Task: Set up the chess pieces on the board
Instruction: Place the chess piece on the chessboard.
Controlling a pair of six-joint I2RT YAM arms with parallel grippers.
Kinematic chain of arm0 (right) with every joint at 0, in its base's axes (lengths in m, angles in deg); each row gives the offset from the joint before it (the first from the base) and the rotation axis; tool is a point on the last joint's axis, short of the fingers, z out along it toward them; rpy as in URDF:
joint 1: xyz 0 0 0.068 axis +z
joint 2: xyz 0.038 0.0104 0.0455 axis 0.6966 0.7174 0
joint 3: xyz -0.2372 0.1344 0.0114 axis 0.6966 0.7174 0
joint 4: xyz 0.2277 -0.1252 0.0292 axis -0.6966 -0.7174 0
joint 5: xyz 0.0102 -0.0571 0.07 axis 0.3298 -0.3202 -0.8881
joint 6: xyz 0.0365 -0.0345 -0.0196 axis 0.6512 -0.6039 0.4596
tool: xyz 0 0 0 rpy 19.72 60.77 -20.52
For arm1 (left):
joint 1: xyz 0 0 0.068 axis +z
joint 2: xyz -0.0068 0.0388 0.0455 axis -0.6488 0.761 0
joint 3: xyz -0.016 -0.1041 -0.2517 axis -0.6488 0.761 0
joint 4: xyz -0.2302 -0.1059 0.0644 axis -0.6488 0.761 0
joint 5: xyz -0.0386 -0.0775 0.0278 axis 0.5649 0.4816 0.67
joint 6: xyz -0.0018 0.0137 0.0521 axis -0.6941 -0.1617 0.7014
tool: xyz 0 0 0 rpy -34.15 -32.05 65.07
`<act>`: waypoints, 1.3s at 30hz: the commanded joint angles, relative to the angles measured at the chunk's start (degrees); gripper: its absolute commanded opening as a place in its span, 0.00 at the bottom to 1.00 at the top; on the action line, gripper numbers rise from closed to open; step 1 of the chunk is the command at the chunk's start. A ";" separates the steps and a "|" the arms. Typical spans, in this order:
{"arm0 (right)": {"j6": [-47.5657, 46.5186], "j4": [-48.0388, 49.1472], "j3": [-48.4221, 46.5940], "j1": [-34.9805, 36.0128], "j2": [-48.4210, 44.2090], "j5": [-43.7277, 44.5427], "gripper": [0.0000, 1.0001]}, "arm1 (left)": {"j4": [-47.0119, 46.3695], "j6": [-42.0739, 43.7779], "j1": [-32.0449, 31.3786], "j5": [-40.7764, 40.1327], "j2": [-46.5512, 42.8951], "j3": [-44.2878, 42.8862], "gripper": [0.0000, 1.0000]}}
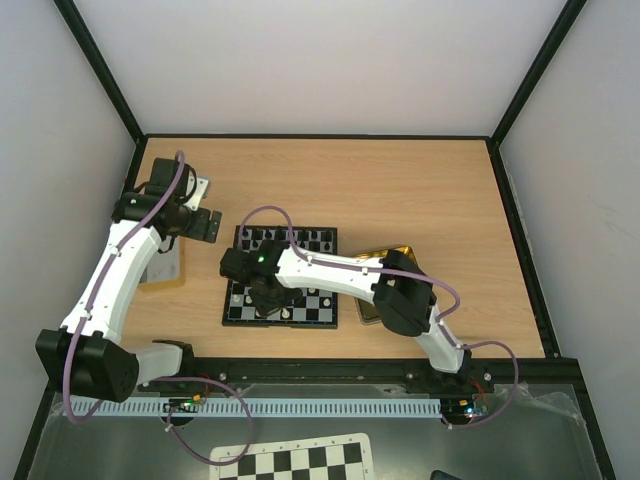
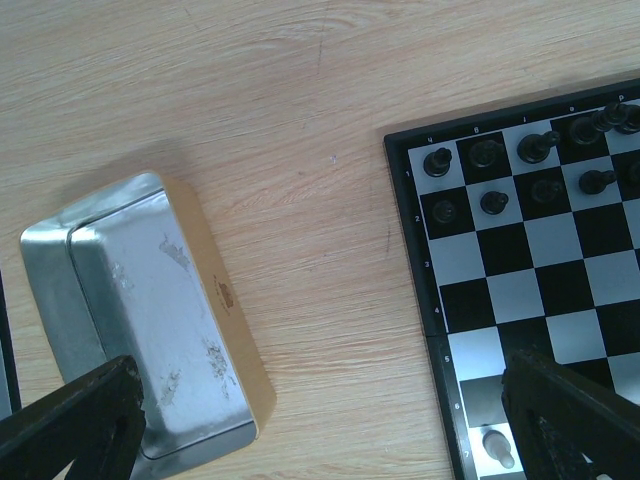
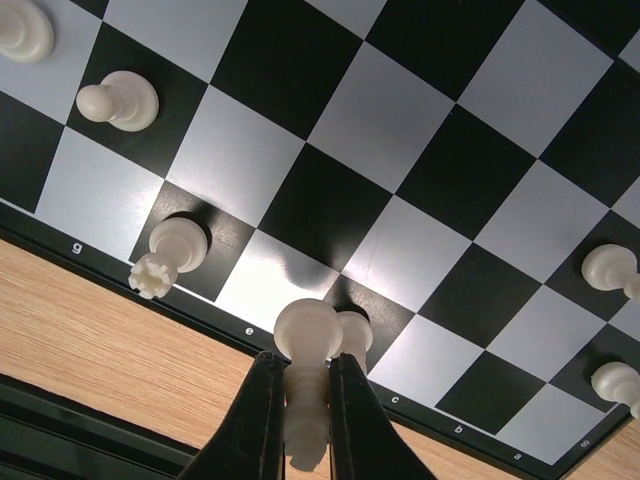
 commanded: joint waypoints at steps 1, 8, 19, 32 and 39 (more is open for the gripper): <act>-1.02 -1.60 -2.04 0.45 1.25 0.07 0.02 | -0.16 -0.27 0.17 -0.49 -0.68 0.54 0.97; -1.11 -0.98 -1.96 0.44 1.79 -0.63 0.02 | -0.56 -0.52 0.17 -0.40 -0.55 0.71 0.97; -1.54 -0.35 -3.10 0.44 3.31 -1.20 0.02 | -0.59 -0.60 0.17 -0.36 -0.62 0.88 0.97; -2.18 -1.11 -4.91 0.45 5.13 -0.77 0.02 | -0.57 -0.66 0.21 -0.48 -0.58 0.92 0.97; -2.19 -1.43 -4.78 0.45 4.91 -1.14 0.02 | -0.65 -0.65 0.17 -0.34 -0.36 0.89 0.97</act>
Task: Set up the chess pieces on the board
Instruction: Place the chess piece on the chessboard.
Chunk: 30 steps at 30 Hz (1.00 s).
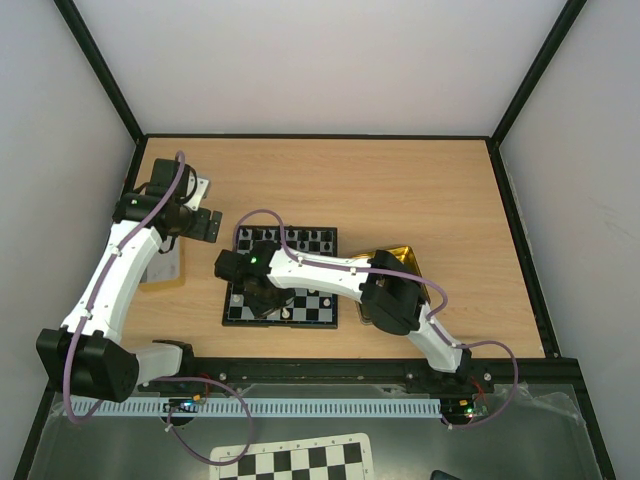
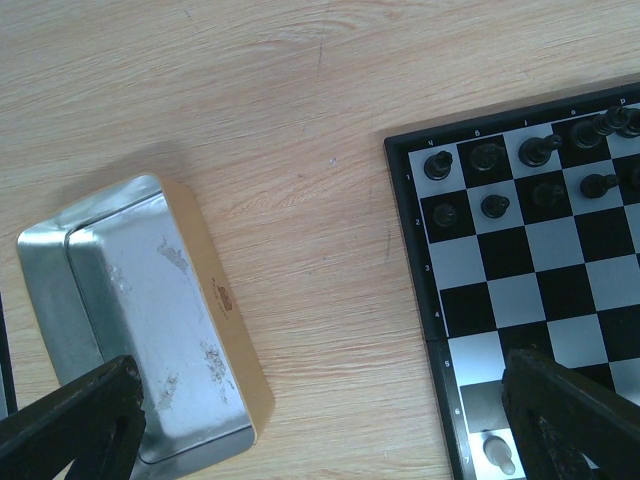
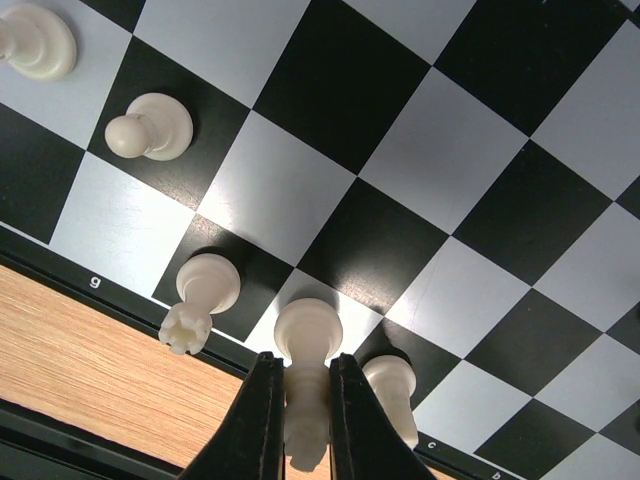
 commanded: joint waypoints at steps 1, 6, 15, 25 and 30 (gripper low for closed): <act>-0.68 -1.73 -1.21 0.43 0.47 0.35 0.02 | 0.18 -0.41 0.17 -0.36 -0.36 0.29 0.97; -0.67 -1.95 -0.86 0.41 -0.01 0.49 0.02 | 0.29 -0.52 0.17 -0.33 -0.37 0.33 0.97; -0.43 -1.70 0.60 0.41 -0.93 0.36 0.02 | 0.50 -0.53 0.17 -0.40 -0.66 0.30 0.97; -0.31 -1.22 2.17 0.41 -1.72 0.26 0.02 | 0.44 -0.54 0.17 -0.51 -0.71 0.30 0.97; -0.31 -0.93 2.22 0.41 -1.67 -0.02 0.02 | 0.43 -0.50 0.17 -0.42 -0.62 0.30 0.97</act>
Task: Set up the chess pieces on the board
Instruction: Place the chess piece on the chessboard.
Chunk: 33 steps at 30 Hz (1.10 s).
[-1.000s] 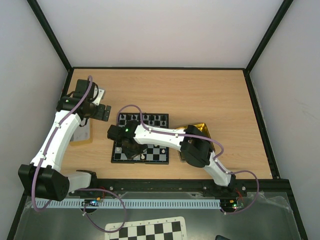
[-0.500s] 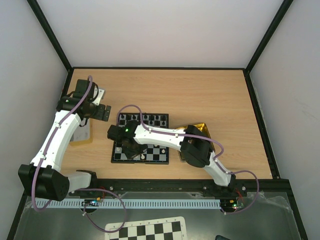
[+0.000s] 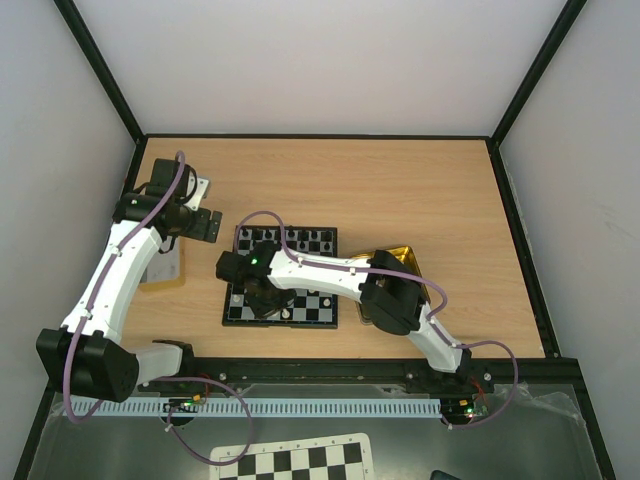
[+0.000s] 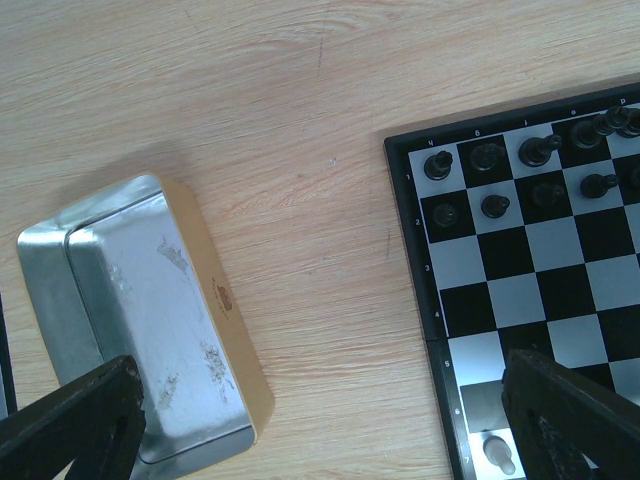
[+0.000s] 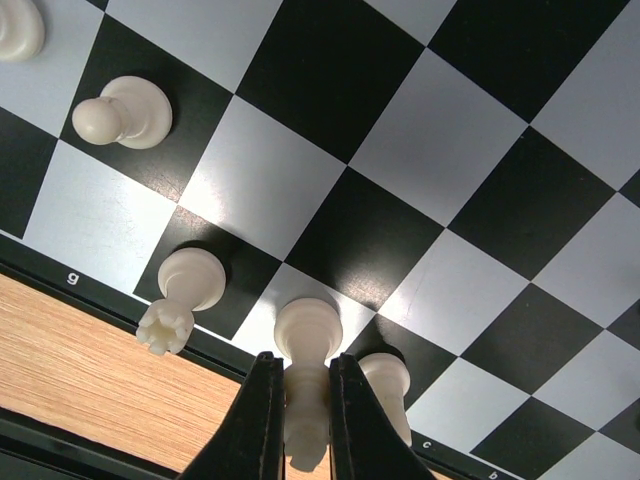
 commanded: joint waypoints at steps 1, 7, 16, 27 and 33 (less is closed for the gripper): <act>-0.34 -1.06 1.05 0.41 -1.59 0.08 0.02 | 0.34 -0.54 0.17 -0.42 -0.62 0.30 0.97; -0.42 -1.13 0.86 0.41 -1.81 0.07 0.15 | 0.23 -0.61 0.17 -0.33 -0.54 0.39 0.97; -0.28 -1.30 0.42 0.41 -1.86 0.14 0.17 | 0.01 -0.63 0.23 -0.40 -0.80 0.65 0.97; -0.47 -2.35 -1.72 0.42 -1.63 0.95 0.23 | 0.07 -0.52 0.26 -0.60 -1.30 0.72 0.97; -0.36 -2.72 -2.31 0.41 -1.87 1.64 0.24 | 0.19 -0.48 0.31 -0.73 -1.67 0.65 0.97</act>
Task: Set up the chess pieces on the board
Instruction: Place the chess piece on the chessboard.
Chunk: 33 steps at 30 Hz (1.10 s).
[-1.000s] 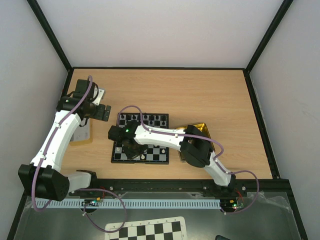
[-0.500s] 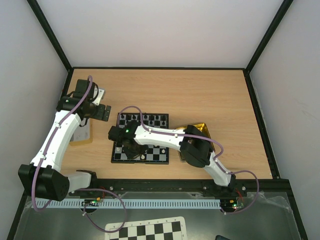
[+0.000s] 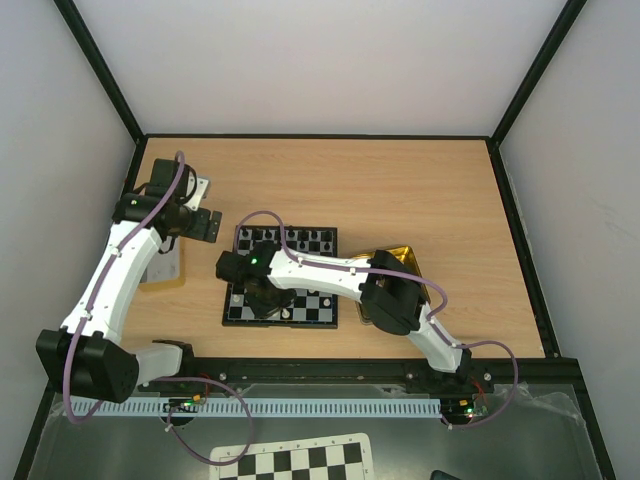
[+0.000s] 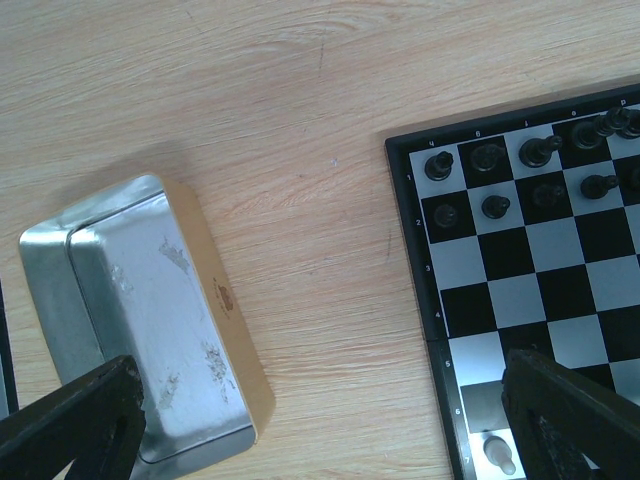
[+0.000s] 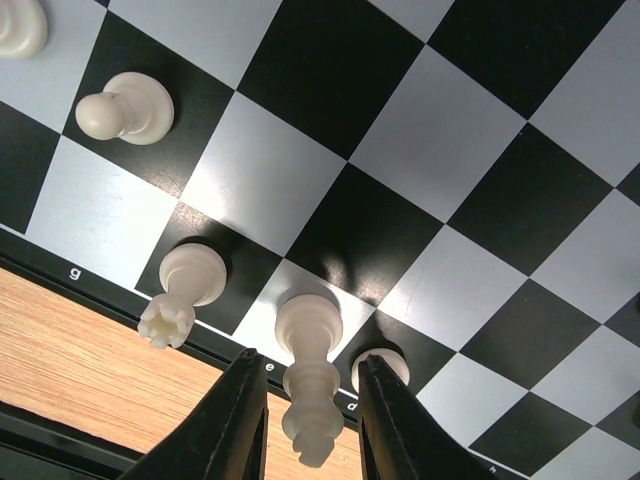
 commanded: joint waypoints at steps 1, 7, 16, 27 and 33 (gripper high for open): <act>-0.34 -2.47 -2.25 0.42 -1.73 1.90 0.24 | 0.18 -0.42 0.34 -0.70 -1.60 0.58 0.97; -0.52 -3.53 -3.70 0.41 -1.19 3.56 0.29 | 0.27 -0.37 0.51 -0.79 -1.92 0.53 0.97; -0.54 -6.56 -10.11 -1.17 0.11 7.78 0.34 | 0.41 -0.54 0.96 -0.97 -2.36 0.40 0.97; -4.08 -9.20 -15.65 0.35 1.38 1.59 0.29 | -0.16 -0.84 1.88 -1.08 -1.94 0.11 0.97; -5.39 -9.12 -15.83 1.80 2.84 0.23 0.28 | -0.40 -0.95 2.27 -0.91 -2.01 0.52 0.97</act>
